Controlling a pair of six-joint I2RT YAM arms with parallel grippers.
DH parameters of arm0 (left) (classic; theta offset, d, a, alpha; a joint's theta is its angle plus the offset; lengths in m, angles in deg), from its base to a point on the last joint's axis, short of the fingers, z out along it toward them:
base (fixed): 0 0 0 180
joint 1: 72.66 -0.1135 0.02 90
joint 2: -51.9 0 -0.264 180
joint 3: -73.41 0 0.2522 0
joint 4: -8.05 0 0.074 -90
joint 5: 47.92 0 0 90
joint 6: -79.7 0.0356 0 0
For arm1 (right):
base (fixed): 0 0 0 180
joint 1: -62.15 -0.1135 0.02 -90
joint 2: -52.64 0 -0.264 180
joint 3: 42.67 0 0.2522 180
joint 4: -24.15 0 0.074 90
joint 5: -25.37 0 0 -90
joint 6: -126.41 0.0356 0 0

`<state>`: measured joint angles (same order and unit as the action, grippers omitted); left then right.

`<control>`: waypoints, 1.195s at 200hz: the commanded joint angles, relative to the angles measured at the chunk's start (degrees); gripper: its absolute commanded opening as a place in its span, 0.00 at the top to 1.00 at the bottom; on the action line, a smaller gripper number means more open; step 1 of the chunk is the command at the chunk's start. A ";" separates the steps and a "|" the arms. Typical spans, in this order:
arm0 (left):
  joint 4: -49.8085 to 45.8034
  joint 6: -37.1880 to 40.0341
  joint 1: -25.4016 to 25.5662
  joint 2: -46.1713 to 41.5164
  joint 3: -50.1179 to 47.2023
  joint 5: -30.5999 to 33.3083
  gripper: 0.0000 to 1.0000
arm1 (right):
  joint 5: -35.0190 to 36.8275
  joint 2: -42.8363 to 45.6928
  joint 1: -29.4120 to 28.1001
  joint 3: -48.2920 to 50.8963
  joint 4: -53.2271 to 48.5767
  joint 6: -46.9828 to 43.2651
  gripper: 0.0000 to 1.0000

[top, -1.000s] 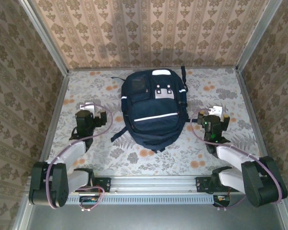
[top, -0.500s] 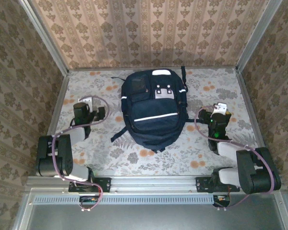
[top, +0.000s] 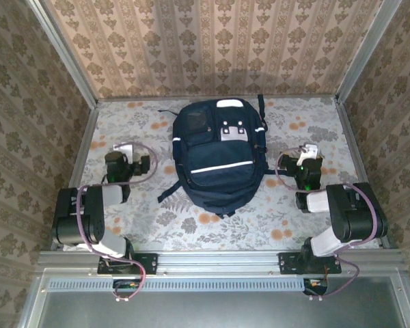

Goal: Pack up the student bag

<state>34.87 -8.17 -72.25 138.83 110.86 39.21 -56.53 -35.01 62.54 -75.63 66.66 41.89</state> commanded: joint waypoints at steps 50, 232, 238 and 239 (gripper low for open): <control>7.21 0.88 -0.04 1.07 0.00 1.57 0.00 | -5.79 -0.37 0.23 -3.03 -4.61 -1.97 0.00; 7.41 0.96 0.03 1.06 -0.04 1.44 0.00 | -2.18 -0.26 -2.93 -2.84 -4.29 -4.95 0.00; 7.41 0.94 -0.06 1.09 -0.04 1.22 0.00 | -2.29 -0.24 -2.85 -2.86 -4.38 -4.86 0.00; 7.41 0.90 -0.06 1.11 -0.04 1.21 0.00 | -2.29 -0.24 -2.85 -2.86 -4.35 -4.86 0.00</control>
<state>41.07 -7.26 -71.99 140.10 109.83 40.80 -60.10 -35.01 59.74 -77.93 62.27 37.85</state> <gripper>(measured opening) 0.999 0.999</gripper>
